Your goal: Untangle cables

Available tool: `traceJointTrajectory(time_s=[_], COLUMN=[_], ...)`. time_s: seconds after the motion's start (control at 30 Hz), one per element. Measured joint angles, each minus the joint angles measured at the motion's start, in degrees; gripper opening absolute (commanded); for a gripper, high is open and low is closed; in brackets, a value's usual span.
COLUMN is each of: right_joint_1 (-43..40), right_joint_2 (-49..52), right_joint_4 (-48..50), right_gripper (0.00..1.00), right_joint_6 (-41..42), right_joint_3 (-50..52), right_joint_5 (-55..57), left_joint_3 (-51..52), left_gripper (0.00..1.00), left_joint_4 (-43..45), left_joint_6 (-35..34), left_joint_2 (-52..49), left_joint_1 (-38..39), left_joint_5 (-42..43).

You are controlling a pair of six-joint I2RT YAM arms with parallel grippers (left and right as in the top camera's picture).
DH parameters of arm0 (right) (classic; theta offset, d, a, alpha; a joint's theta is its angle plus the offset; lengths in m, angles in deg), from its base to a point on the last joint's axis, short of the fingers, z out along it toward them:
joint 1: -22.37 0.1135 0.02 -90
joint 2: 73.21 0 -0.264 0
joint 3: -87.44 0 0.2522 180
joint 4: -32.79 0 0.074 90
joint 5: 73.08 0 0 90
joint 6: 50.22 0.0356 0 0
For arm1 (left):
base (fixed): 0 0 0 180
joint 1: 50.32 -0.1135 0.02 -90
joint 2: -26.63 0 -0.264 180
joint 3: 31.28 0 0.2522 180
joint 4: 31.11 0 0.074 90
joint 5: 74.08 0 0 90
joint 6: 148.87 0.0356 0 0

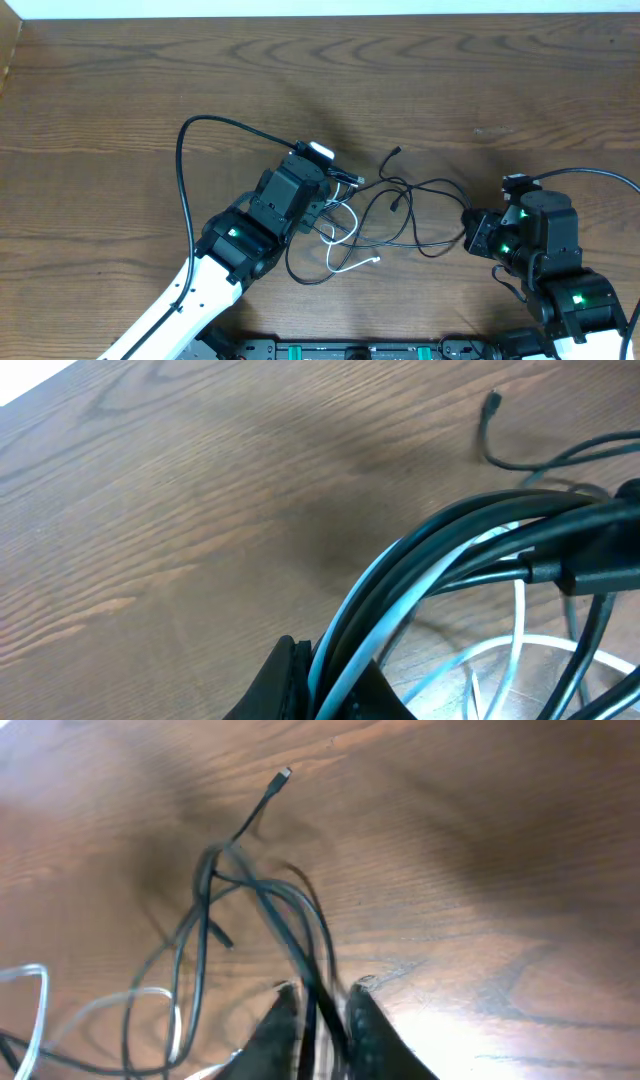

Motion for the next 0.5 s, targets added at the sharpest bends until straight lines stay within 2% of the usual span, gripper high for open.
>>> traceJointTrajectory(time_s=[0.07, 0.1, 0.13, 0.17, 0.27, 0.5], right_joint_1=[-0.02, -0.04, -0.02, -0.02, -0.02, -0.04], right_joint_2=[0.00, 0.00, 0.00, 0.00, 0.00, 0.00], right_joint_4=[-0.13, -0.11, -0.11, -0.15, -0.20, -0.68], right_gripper=[0.51, 0.71, 0.81, 0.86, 0.90, 0.93], right_joint_6=[0.09, 0.15, 0.07, 0.37, 0.39, 0.44], right_joint_3=[0.00, 0.00, 0.00, 0.00, 0.00, 0.00], right_joint_5=[0.44, 0.57, 0.68, 0.79, 0.87, 0.94], left_joint_3=[0.00, 0.00, 0.00, 0.00, 0.00, 0.00], left_gripper=[0.07, 0.08, 0.08, 0.07, 0.08, 0.07], left_joint_4=[-0.02, -0.02, -0.02, -0.02, -0.02, -0.02], left_joint_6=[0.02, 0.02, 0.00, 0.02, 0.02, 0.02], left_joint_2=[0.00, 0.00, 0.00, 0.00, 0.00, 0.00], left_joint_1=[0.00, 0.00, 0.00, 0.00, -0.02, 0.00], left_joint_5=[-0.33, -0.37, -0.50, -0.57, -0.96, -1.16])
